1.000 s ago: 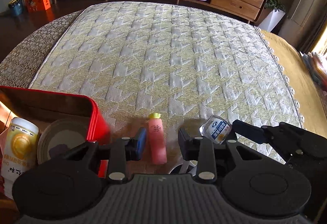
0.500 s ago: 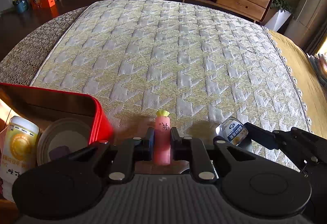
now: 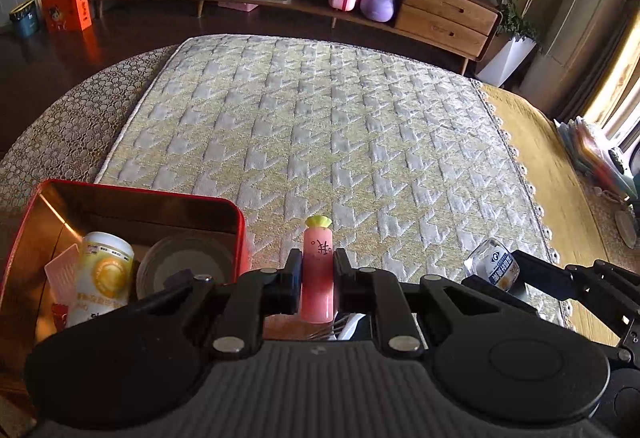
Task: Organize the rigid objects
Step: 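Carry the pink bottle and round container over the red tin with both grippers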
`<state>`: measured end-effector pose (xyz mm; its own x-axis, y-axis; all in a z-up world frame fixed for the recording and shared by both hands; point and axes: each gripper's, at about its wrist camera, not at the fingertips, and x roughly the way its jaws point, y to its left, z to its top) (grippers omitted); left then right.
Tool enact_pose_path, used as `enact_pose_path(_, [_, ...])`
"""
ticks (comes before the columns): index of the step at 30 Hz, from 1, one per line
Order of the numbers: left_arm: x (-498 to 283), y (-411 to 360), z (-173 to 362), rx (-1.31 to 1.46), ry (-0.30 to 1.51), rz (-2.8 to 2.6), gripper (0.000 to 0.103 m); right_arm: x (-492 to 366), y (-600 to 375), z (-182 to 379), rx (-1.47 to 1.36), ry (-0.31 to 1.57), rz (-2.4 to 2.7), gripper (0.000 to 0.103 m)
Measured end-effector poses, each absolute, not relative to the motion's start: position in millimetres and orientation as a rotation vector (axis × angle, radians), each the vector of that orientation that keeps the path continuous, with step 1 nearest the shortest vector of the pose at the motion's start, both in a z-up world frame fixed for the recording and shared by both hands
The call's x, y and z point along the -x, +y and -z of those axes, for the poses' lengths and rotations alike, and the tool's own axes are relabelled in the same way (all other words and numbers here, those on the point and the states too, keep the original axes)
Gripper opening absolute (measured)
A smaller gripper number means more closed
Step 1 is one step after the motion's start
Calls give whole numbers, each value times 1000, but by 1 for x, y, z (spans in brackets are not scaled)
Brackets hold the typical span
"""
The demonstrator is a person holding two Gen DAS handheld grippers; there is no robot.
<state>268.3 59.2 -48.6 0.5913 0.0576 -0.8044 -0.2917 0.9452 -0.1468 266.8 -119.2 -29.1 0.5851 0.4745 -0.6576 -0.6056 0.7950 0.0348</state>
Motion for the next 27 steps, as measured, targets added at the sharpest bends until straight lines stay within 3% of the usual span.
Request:
enact_pose_path(13, [-195, 90, 2, 245, 878, -129, 15, -199, -100, -23, 238, 614, -666, 40])
enact_pose_path(27, [-151, 160, -2, 240, 867, -196, 15, -162, -26, -15, 297, 616, -777, 40])
